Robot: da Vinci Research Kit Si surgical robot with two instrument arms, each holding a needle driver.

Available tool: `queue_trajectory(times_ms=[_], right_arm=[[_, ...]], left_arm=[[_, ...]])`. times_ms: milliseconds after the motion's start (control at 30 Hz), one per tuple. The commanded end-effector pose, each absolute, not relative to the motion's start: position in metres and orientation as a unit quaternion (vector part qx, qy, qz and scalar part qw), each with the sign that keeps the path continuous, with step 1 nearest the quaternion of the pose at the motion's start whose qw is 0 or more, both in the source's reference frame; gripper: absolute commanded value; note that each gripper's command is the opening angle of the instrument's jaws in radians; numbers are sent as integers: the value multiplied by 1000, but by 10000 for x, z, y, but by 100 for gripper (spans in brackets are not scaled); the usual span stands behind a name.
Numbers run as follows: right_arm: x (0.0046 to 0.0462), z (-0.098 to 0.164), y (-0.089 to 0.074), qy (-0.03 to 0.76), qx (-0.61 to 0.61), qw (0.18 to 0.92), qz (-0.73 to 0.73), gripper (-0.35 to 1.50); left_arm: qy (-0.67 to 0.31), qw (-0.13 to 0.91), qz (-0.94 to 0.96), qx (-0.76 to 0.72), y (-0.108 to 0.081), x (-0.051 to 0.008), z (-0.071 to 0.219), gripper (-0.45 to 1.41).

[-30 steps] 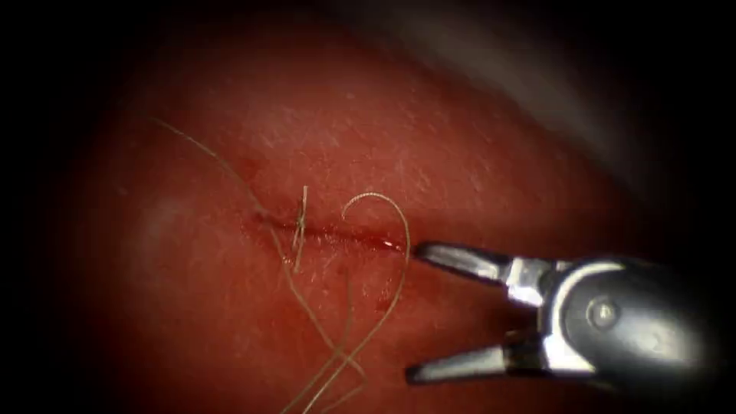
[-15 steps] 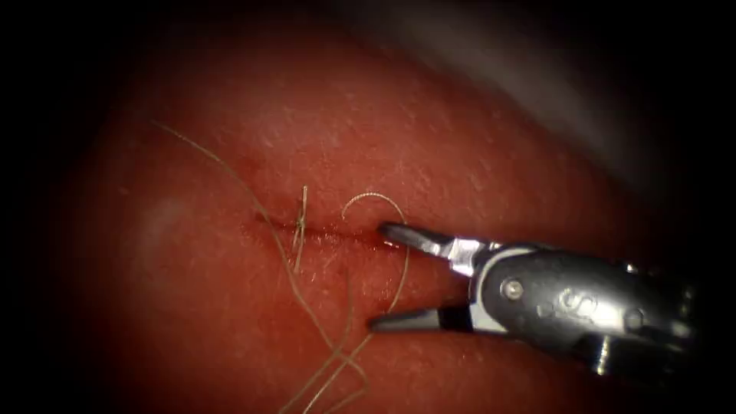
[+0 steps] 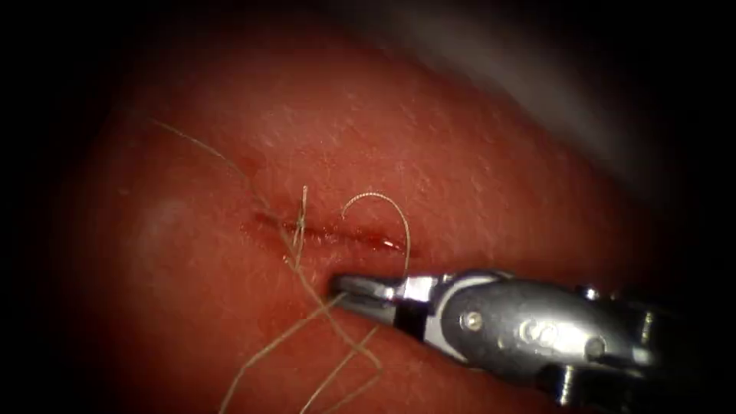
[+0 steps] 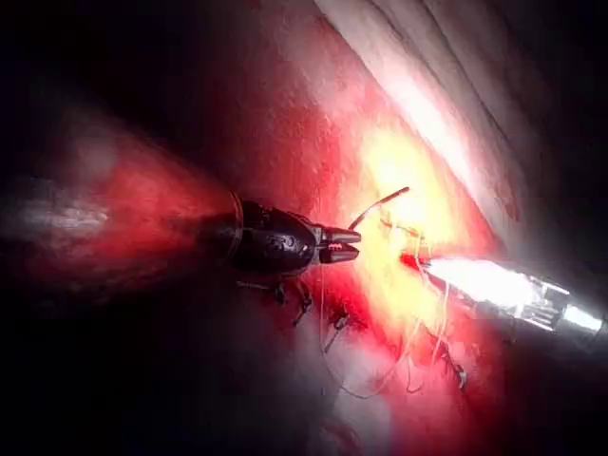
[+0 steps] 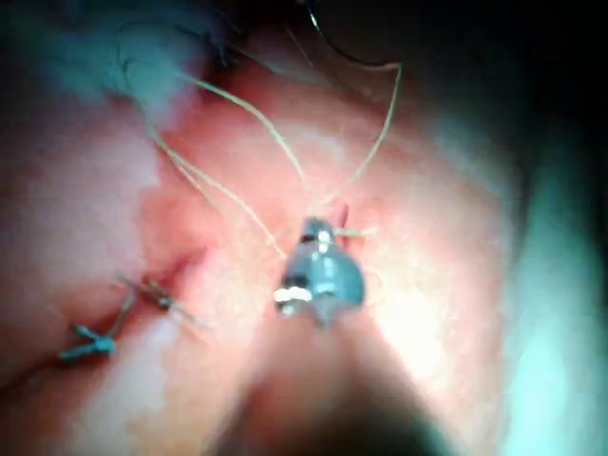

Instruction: Wound Closure

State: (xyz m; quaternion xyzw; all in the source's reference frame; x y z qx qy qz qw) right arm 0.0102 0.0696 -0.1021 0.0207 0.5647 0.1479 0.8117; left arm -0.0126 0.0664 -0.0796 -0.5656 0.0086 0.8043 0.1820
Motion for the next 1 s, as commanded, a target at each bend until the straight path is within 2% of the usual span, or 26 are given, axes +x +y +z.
queue_trajectory(times_ms=[33, 433, 1000], right_arm=[[101, -1021, 694, 563, 26, 813, 144, -35], [99, -1109, 644, 572, 54, 808, 125, -35], [143, -1271, 544, 625, 124, 769, 53, -35]], left_arm=[[7, 182, 804, -566, 659, -129, -790, -35], [9, 184, 806, -562, 661, -124, -789, -35], [12, 185, 808, -560, 661, -124, -786, -35]])
